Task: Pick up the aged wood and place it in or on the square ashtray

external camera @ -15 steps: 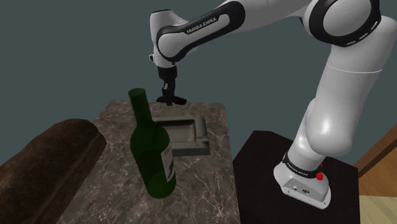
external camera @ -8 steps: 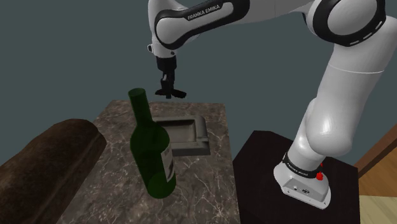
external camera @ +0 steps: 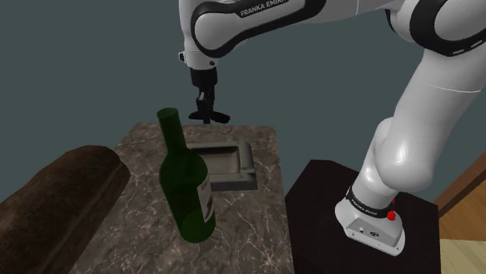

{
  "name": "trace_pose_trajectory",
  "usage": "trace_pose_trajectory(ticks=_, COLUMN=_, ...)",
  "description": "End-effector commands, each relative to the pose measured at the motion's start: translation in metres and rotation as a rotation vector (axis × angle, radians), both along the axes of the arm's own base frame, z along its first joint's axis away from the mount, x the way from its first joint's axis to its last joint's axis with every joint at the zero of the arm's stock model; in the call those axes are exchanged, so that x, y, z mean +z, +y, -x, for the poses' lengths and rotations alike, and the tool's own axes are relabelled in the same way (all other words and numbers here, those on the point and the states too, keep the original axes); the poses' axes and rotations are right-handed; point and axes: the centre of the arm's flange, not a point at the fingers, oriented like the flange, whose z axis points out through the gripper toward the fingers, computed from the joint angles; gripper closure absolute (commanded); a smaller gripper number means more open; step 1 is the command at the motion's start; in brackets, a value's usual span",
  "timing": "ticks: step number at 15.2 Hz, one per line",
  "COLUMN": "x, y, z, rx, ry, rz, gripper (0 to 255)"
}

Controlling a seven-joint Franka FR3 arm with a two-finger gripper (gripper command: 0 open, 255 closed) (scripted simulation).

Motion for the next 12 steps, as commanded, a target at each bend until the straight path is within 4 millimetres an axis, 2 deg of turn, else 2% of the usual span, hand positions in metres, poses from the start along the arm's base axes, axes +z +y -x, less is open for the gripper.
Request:
trace_pose_trajectory(ticks=1, x=0.001, y=0.018, z=0.019, rx=-0.001, ry=0.0, rz=0.0, gripper=255)
trace_pose_trajectory(ticks=7, x=0.004, y=0.071, z=0.078, rx=-0.001, ry=0.0, rz=0.0, gripper=255)
trace_pose_trajectory(ticks=8, x=0.004, y=0.084, z=0.093, rx=-0.001, ry=0.0, rz=0.0, gripper=255)
trace_pose_trajectory(ticks=12, x=-0.017, y=0.084, z=0.093, rx=-0.001, ry=0.0, rz=0.0, gripper=255)
